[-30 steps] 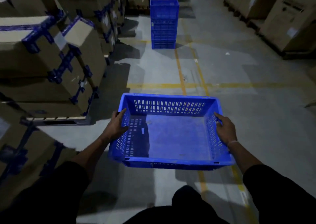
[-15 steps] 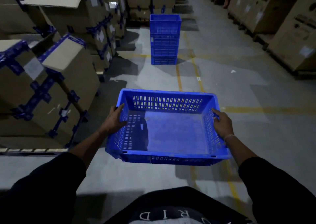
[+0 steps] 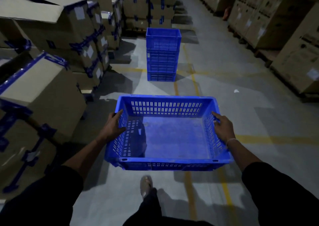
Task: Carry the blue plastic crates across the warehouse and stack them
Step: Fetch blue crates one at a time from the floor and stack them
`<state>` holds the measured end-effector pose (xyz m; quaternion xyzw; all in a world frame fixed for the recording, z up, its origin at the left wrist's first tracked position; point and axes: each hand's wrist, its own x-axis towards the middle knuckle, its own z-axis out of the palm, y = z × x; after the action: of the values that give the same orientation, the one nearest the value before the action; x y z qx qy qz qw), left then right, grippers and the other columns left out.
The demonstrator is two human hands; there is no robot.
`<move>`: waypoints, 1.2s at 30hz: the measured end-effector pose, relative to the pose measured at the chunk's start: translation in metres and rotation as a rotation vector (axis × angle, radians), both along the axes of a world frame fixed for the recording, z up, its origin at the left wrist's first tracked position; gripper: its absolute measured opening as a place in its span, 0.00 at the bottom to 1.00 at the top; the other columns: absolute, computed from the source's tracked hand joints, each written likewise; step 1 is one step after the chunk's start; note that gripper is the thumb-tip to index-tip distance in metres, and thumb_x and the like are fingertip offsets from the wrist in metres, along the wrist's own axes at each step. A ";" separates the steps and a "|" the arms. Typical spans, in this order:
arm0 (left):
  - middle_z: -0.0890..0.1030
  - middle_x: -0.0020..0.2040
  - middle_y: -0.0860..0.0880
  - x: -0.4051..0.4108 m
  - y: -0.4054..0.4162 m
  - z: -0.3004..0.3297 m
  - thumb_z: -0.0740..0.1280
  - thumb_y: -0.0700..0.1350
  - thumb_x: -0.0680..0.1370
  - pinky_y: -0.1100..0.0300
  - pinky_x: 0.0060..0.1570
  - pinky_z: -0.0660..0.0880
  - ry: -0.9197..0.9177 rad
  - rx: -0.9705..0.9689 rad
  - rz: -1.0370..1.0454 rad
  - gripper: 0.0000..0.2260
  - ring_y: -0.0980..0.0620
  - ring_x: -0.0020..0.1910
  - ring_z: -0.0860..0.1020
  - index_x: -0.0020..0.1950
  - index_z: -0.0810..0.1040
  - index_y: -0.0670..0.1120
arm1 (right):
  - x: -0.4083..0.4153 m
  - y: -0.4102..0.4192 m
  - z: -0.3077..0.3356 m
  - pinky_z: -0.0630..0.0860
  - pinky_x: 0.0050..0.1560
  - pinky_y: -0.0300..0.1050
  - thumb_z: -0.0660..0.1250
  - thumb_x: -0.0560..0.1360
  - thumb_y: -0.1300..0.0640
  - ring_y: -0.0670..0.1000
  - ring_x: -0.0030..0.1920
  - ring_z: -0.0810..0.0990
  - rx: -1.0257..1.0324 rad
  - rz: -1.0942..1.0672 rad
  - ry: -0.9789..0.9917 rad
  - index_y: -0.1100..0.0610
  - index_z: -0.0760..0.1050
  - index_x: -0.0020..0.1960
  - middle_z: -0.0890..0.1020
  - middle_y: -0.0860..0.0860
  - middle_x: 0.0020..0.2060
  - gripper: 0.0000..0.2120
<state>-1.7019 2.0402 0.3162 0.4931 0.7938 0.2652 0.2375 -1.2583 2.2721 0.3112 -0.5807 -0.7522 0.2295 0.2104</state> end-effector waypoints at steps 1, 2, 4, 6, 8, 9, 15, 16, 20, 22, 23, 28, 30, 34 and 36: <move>0.62 0.73 0.42 -0.015 0.024 -0.004 0.75 0.42 0.76 0.50 0.62 0.74 0.004 0.003 -0.007 0.41 0.43 0.65 0.73 0.82 0.55 0.48 | -0.014 0.023 -0.002 0.69 0.63 0.51 0.61 0.79 0.64 0.63 0.60 0.75 0.004 0.004 -0.001 0.55 0.71 0.72 0.77 0.62 0.60 0.22; 0.62 0.73 0.42 -0.030 0.049 -0.006 0.75 0.42 0.75 0.49 0.63 0.74 0.014 0.002 -0.013 0.41 0.42 0.66 0.73 0.82 0.55 0.48 | -0.029 0.046 -0.004 0.69 0.63 0.50 0.61 0.79 0.64 0.63 0.60 0.75 0.008 0.003 -0.001 0.55 0.71 0.72 0.77 0.62 0.60 0.22; 0.61 0.73 0.41 -0.060 0.096 -0.007 0.75 0.42 0.75 0.48 0.65 0.72 0.021 -0.003 -0.009 0.41 0.40 0.67 0.72 0.82 0.56 0.47 | -0.057 0.090 -0.005 0.69 0.62 0.50 0.61 0.79 0.64 0.64 0.60 0.75 -0.002 -0.010 -0.006 0.54 0.71 0.72 0.77 0.62 0.59 0.22; 0.61 0.74 0.40 -0.088 0.142 -0.002 0.75 0.42 0.75 0.47 0.65 0.72 0.013 -0.019 -0.016 0.41 0.39 0.67 0.72 0.82 0.56 0.47 | -0.082 0.132 -0.003 0.69 0.62 0.51 0.60 0.80 0.64 0.64 0.60 0.75 -0.010 -0.028 -0.005 0.54 0.70 0.73 0.76 0.62 0.60 0.22; 0.61 0.73 0.39 -0.110 0.182 0.005 0.75 0.41 0.75 0.47 0.65 0.72 0.032 -0.019 -0.040 0.41 0.38 0.67 0.72 0.82 0.56 0.46 | -0.103 0.167 0.002 0.70 0.62 0.52 0.60 0.80 0.63 0.65 0.60 0.75 -0.008 -0.026 -0.001 0.54 0.70 0.73 0.76 0.62 0.59 0.22; 0.61 0.73 0.39 -0.123 0.204 0.010 0.74 0.41 0.75 0.47 0.64 0.73 0.035 -0.018 -0.038 0.41 0.38 0.67 0.72 0.82 0.55 0.46 | -0.116 0.187 0.004 0.70 0.61 0.52 0.60 0.80 0.63 0.65 0.59 0.75 -0.010 -0.032 -0.001 0.54 0.70 0.73 0.76 0.62 0.59 0.22; 0.60 0.73 0.40 -0.191 0.327 0.019 0.73 0.43 0.77 0.42 0.59 0.78 0.047 -0.040 -0.067 0.40 0.38 0.64 0.74 0.83 0.54 0.49 | -0.178 0.299 0.008 0.70 0.61 0.51 0.61 0.79 0.64 0.64 0.59 0.75 -0.012 -0.060 0.018 0.55 0.71 0.72 0.77 0.63 0.57 0.22; 0.61 0.73 0.40 -0.203 0.349 0.016 0.73 0.43 0.77 0.42 0.59 0.78 0.059 -0.039 -0.066 0.40 0.38 0.63 0.75 0.83 0.54 0.49 | -0.187 0.321 0.006 0.70 0.61 0.51 0.61 0.79 0.65 0.64 0.59 0.76 -0.014 -0.059 0.019 0.55 0.72 0.72 0.77 0.63 0.57 0.22; 0.61 0.73 0.41 -0.239 0.441 0.009 0.74 0.43 0.76 0.43 0.58 0.79 0.062 -0.041 -0.073 0.41 0.39 0.64 0.75 0.83 0.54 0.48 | -0.223 0.414 -0.007 0.70 0.62 0.52 0.61 0.79 0.65 0.64 0.59 0.76 -0.019 -0.042 0.017 0.55 0.72 0.72 0.77 0.63 0.58 0.22; 0.61 0.74 0.40 -0.256 0.492 0.004 0.74 0.43 0.76 0.43 0.61 0.77 0.066 -0.031 -0.077 0.41 0.39 0.66 0.74 0.83 0.54 0.48 | -0.242 0.468 -0.011 0.71 0.61 0.53 0.61 0.79 0.64 0.65 0.58 0.76 -0.021 -0.034 0.030 0.55 0.71 0.72 0.77 0.63 0.58 0.22; 0.61 0.74 0.40 -0.264 0.517 0.002 0.74 0.43 0.76 0.44 0.62 0.76 0.071 -0.026 -0.074 0.41 0.39 0.66 0.73 0.83 0.54 0.47 | -0.252 0.495 -0.013 0.71 0.60 0.53 0.61 0.79 0.64 0.65 0.58 0.76 -0.021 -0.033 0.034 0.54 0.72 0.72 0.77 0.63 0.58 0.22; 0.60 0.74 0.39 -0.293 0.634 0.012 0.74 0.41 0.76 0.47 0.64 0.72 0.066 -0.034 -0.041 0.41 0.39 0.68 0.71 0.82 0.54 0.46 | -0.288 0.616 -0.003 0.70 0.62 0.51 0.61 0.79 0.65 0.65 0.59 0.76 -0.040 -0.025 0.030 0.55 0.72 0.71 0.77 0.64 0.59 0.22; 0.60 0.74 0.39 -0.306 0.679 0.021 0.74 0.40 0.76 0.46 0.64 0.73 0.051 -0.032 -0.033 0.41 0.39 0.68 0.71 0.82 0.54 0.47 | -0.303 0.665 0.009 0.69 0.62 0.51 0.61 0.79 0.65 0.65 0.60 0.75 -0.033 -0.010 0.024 0.55 0.72 0.72 0.77 0.64 0.59 0.22; 0.62 0.72 0.37 -0.336 0.753 0.023 0.75 0.38 0.74 0.46 0.67 0.71 0.051 -0.017 0.003 0.41 0.37 0.68 0.70 0.82 0.57 0.44 | -0.336 0.744 0.022 0.70 0.61 0.51 0.62 0.77 0.67 0.65 0.58 0.76 -0.012 -0.014 0.024 0.56 0.73 0.71 0.77 0.64 0.58 0.22; 0.63 0.71 0.37 -0.353 0.787 0.022 0.76 0.38 0.73 0.47 0.68 0.70 0.048 -0.029 0.005 0.41 0.36 0.68 0.71 0.81 0.58 0.43 | -0.351 0.781 0.028 0.70 0.61 0.50 0.62 0.77 0.67 0.64 0.59 0.76 -0.014 -0.006 0.032 0.56 0.73 0.71 0.77 0.64 0.58 0.22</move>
<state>-2.0554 2.8267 0.3386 0.4938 0.8043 0.2422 0.2250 -1.6095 3.0530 0.3389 -0.5806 -0.7455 0.2432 0.2190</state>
